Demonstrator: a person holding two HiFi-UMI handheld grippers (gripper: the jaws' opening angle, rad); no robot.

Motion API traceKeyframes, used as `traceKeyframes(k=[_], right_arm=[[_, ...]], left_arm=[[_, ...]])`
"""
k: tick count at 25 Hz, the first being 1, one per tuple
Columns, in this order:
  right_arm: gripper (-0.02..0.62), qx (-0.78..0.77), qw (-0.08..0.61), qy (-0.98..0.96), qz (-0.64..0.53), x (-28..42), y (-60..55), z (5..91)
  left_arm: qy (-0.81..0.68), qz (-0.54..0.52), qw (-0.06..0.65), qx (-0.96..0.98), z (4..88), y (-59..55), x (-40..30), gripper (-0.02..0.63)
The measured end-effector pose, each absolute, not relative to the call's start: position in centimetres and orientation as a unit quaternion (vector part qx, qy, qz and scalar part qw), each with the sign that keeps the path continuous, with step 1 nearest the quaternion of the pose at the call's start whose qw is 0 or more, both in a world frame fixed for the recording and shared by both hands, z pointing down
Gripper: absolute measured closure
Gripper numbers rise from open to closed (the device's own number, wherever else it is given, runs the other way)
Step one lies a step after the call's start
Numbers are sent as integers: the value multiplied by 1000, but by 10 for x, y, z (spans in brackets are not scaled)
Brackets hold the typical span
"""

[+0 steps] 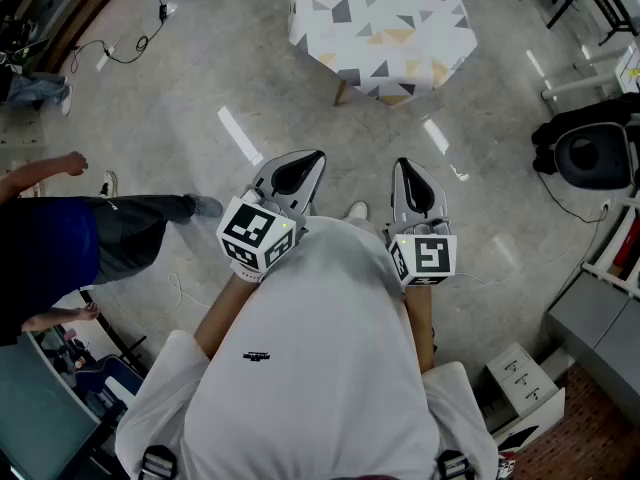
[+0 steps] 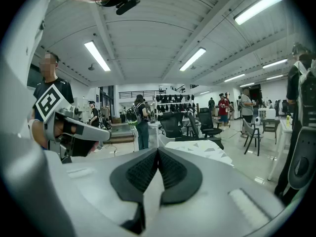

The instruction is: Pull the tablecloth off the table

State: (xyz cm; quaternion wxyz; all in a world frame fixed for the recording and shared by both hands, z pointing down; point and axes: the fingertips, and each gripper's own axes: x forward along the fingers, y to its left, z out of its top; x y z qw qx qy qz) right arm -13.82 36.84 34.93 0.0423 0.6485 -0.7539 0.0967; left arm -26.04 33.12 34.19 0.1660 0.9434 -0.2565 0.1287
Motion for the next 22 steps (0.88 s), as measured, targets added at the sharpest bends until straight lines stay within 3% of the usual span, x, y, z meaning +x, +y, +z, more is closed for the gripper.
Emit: traceKeyframes(k=[14, 22], right_arm=[[583, 663, 31, -741, 101, -103, 377, 349], [583, 666, -21, -734, 132, -48, 395, 365]], left_arm=[[-278, 138, 171, 935, 340, 326, -235, 600], [-278, 154, 161, 935, 337, 345, -188, 600]])
